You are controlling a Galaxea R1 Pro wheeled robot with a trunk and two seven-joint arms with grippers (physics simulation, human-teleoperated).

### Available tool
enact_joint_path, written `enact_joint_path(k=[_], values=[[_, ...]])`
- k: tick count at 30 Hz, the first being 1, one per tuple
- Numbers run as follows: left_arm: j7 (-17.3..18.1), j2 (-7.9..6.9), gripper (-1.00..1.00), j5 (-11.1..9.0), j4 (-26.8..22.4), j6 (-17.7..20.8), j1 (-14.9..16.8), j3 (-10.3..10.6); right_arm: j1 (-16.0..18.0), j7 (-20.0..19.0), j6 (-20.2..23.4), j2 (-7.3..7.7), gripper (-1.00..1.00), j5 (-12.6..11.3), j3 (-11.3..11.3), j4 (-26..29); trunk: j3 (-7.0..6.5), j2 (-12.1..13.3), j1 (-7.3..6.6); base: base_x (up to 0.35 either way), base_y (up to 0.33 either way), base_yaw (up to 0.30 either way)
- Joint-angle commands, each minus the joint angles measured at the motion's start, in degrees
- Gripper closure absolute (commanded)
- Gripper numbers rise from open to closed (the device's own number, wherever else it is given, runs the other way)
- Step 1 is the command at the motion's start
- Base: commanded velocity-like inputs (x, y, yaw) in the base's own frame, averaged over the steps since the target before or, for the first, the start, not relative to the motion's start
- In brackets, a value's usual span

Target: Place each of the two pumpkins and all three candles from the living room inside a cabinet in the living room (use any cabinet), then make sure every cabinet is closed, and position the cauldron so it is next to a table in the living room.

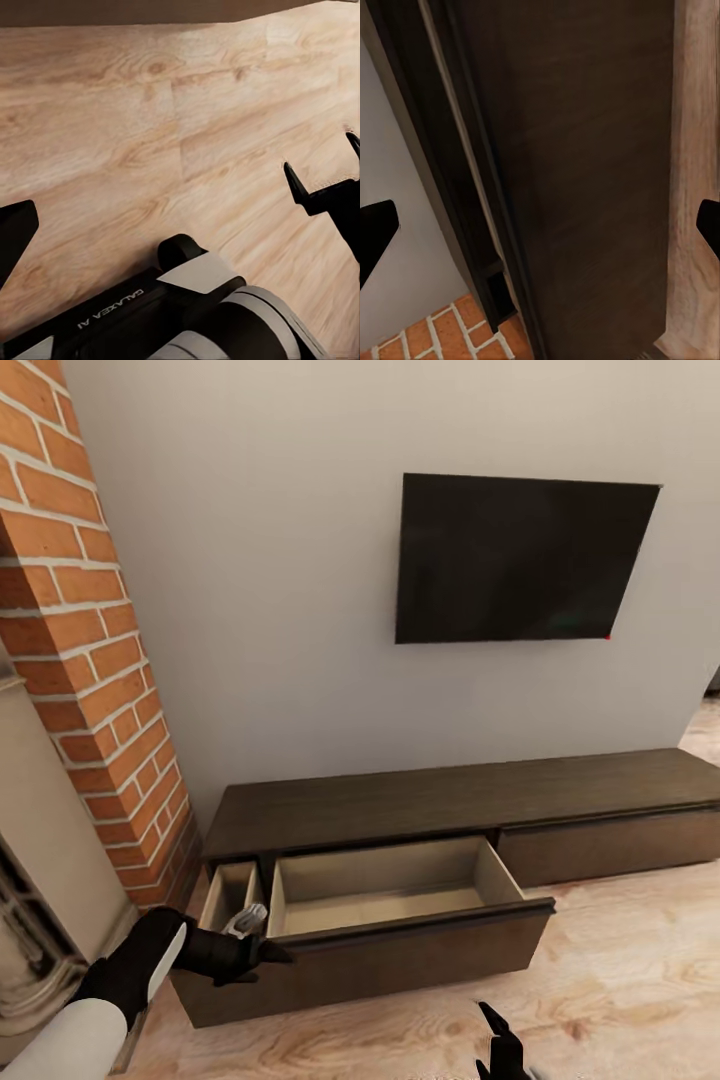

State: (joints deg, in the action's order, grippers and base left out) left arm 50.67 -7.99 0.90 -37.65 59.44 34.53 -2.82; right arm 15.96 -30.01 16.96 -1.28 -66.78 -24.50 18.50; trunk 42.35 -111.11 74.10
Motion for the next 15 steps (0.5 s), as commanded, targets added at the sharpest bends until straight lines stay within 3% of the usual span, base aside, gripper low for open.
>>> enact_joint_path(k=[1,15], values=[[0.22,-0.06,-1.0,0.08,-0.05,0.42,0.01,-0.16,0.04,-0.02,0.53,-0.04,-1.0,-0.46,-0.28,-0.01,0.06,-0.02,-0.01,0.0,0.0,-0.285],[0.22,-0.18,-1.0,0.06,-0.05,0.42,0.01,-0.23,-0.05,-0.05,0.62,0.44,-1.0,-0.54,-0.28,-0.04,0.06,-0.02,-0.01,0.022,0.064,-0.287]])
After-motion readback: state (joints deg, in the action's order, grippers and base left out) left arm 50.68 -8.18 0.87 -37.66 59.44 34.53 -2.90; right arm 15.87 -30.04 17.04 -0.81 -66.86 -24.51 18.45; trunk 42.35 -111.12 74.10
